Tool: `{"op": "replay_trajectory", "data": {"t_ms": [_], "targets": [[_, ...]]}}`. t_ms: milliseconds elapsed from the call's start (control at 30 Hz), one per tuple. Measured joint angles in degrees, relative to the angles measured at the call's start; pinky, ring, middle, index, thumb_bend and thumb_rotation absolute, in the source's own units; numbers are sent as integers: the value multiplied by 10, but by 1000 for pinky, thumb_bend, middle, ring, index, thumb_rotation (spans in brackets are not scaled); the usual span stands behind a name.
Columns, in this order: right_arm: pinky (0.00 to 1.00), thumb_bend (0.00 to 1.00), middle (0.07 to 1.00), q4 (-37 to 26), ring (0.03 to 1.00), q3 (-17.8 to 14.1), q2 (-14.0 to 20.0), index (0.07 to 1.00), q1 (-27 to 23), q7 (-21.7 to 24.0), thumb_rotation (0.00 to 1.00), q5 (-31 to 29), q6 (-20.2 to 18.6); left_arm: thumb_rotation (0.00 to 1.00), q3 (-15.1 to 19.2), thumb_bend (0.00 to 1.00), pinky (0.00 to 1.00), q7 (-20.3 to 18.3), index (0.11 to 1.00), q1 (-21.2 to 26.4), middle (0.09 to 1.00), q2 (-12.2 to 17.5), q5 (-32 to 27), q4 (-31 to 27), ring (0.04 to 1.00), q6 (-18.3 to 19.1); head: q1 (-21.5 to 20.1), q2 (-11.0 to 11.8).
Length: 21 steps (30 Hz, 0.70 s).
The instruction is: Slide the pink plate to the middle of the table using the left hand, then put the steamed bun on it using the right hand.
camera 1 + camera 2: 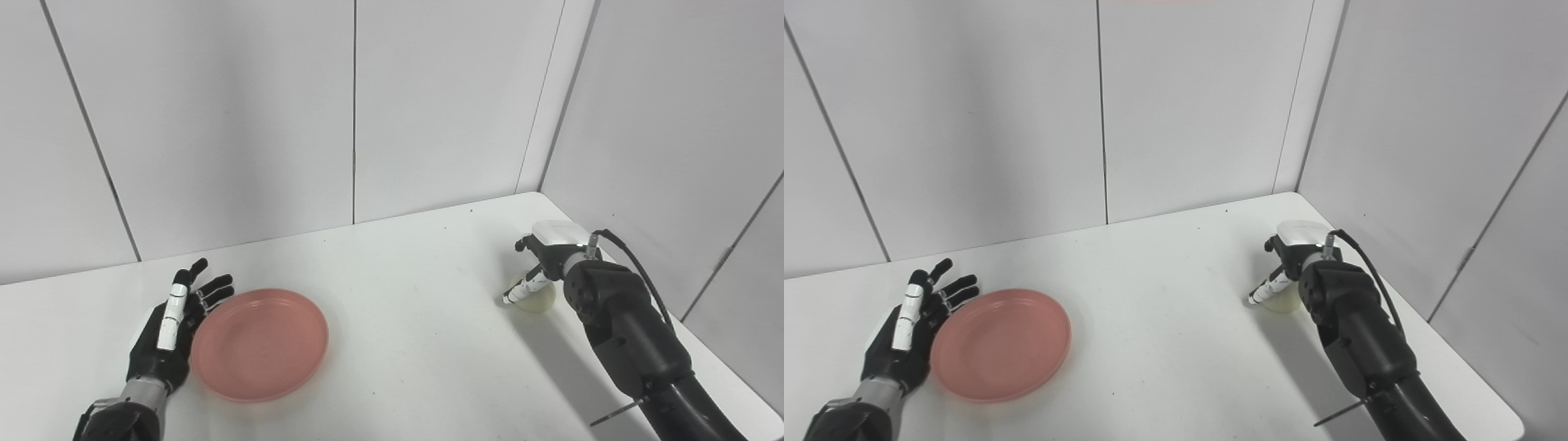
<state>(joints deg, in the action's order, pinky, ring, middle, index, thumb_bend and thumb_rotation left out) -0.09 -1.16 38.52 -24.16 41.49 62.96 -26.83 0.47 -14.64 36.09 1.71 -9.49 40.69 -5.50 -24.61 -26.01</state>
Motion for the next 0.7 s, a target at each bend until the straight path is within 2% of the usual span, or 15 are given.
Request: {"op": "replay_trajectory", "data": {"t_ms": [133, 267, 500, 600, 700], "targets": [[714, 1000, 866, 0, 837, 0, 2, 803, 2, 0, 443, -1, 0, 910, -1, 743, 789, -3, 906, 0, 780, 1, 0, 1, 799, 0, 0, -1], [663, 1000, 886, 3, 837, -4, 3, 815, 2, 0, 450, 3, 0, 900, -1, 769, 772, -10, 898, 6, 768, 3, 0, 15, 785, -4, 0, -1], [614, 1000, 876, 11, 815, -16, -1, 807, 3, 5, 436, 17, 0, 886, -1, 750, 771, -15, 883, 12, 744, 6, 0, 25, 765, -12, 3, -4], [569, 1000, 871, 13, 789, -16, -6, 812, 5, 5, 460, 17, 0, 885, -1, 753, 769, -15, 878, 12, 740, 6, 0, 25, 762, -12, 4, -4], [569, 1000, 868, 23, 791, -14, -9, 810, 7, 5, 476, 17, 0, 887, -3, 754, 772, -17, 889, 12, 745, 6, 0, 26, 766, -13, 5, -4]]}}
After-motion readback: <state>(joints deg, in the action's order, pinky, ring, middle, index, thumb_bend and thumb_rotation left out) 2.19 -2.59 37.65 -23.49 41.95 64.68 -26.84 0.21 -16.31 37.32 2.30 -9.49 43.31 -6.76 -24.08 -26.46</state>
